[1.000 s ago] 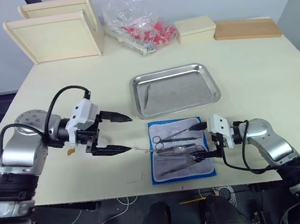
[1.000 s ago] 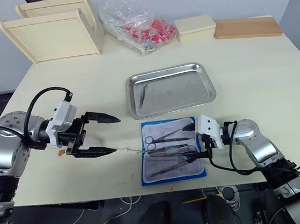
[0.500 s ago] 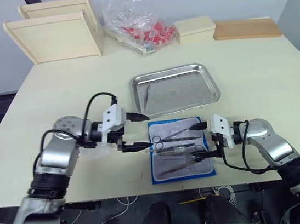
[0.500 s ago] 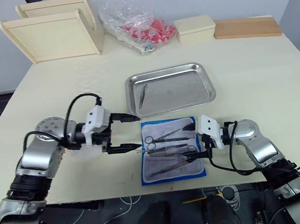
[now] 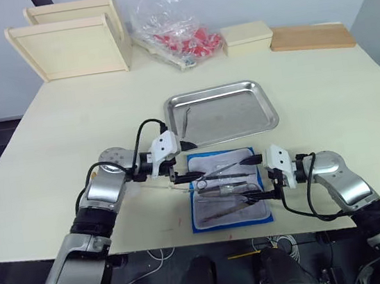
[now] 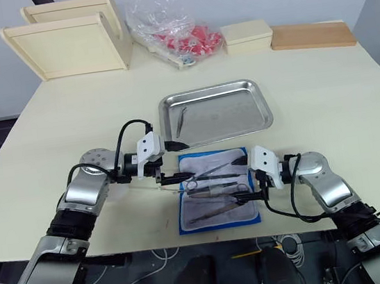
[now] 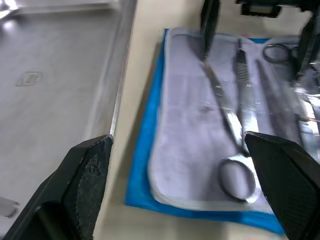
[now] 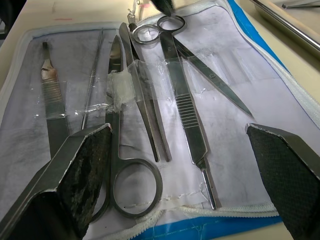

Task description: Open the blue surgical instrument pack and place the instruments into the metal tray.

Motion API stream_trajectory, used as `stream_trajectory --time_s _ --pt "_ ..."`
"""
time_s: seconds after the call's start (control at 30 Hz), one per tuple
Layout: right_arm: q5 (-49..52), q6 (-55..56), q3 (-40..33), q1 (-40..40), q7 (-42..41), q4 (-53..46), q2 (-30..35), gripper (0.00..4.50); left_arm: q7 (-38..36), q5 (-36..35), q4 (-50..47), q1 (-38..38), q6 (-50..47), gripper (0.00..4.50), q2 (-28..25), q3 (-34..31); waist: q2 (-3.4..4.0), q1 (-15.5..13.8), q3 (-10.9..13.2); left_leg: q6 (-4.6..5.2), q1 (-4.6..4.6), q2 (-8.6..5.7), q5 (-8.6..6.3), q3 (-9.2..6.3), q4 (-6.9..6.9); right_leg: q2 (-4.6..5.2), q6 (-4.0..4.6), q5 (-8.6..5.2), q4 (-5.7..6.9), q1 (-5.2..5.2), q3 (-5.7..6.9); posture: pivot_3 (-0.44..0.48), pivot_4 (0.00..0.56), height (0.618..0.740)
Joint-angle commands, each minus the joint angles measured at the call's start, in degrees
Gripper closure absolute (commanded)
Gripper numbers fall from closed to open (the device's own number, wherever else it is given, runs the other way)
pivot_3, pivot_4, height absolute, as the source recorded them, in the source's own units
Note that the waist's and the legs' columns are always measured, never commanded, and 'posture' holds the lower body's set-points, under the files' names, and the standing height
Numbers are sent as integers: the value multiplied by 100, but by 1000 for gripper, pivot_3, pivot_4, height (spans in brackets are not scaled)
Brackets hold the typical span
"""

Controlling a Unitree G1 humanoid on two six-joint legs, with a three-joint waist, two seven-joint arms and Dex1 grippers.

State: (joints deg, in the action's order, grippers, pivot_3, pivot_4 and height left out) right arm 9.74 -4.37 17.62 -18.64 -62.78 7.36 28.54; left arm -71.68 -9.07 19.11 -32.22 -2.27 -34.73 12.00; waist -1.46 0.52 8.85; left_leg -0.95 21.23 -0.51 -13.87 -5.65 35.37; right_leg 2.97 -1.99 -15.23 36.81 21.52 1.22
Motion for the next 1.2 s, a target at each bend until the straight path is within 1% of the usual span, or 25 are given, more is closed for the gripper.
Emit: stream_trajectory --time_s 0.03,0.27,0.6,0.73,0.87,1.0,1.13,1.17,1.2 --pt "-552 -317 242 333 220 536 208 0 -43 92 199 -171 231 50 118 56 0 3 0 0 0 0 0 0 0 0 0 0 0 0 0 0 150 740" --pt "-555 -307 258 293 265 573 182 0 -108 259 507 -317 491 50 407 191 -2 4 -3 0 -9 0 0 3 5 -2 -1 1 6 -7 -4 0 150 740" --pt "-554 -296 264 319 310 555 194 0 -156 445 646 -272 880 50 419 221 -3 8 -4 1 -22 1 0 11 6 -4 -1 1 11 -12 -14 0 150 740" --pt "-562 -281 271 298 315 582 186 0 -158 340 656 -297 784 50 474 140 -3 8 -4 0 -25 2 0 14 6 -5 -1 1 13 -14 -18 0 150 740" --pt "-561 -277 272 294 323 590 180 0 -348 114 499 -274 667 50 453 53 -3 9 -4 1 -27 2 0 16 6 -5 -1 1 15 -14 -20 0 150 740" --pt "-563 -274 277 296 330 609 170 0 -429 41 481 -321 563 50 439 20 -3 9 -4 1 -28 2 0 18 7 -6 -1 1 16 -14 -21 0 150 740" --pt "-563 -272 280 288 335 621 161 0 -380 122 545 -356 675 1148 456 33 -3 9 -4 1 -29 2 0 19 7 -6 -1 2 17 -14 -24 0 150 740" --pt "-564 -271 280 286 336 623 162 0 -362 144 554 -358 692 1566 458 41 -3 9 -4 1 -29 2 0 20 7 -6 -2 2 18 -14 -24 0 150 740" --pt "-566 -271 279 288 342 624 163 0 -365 149 553 -349 696 1566 463 51 -3 9 -4 1 -30 2 0 20 7 -6 -2 2 18 -14 -24 0 150 740"
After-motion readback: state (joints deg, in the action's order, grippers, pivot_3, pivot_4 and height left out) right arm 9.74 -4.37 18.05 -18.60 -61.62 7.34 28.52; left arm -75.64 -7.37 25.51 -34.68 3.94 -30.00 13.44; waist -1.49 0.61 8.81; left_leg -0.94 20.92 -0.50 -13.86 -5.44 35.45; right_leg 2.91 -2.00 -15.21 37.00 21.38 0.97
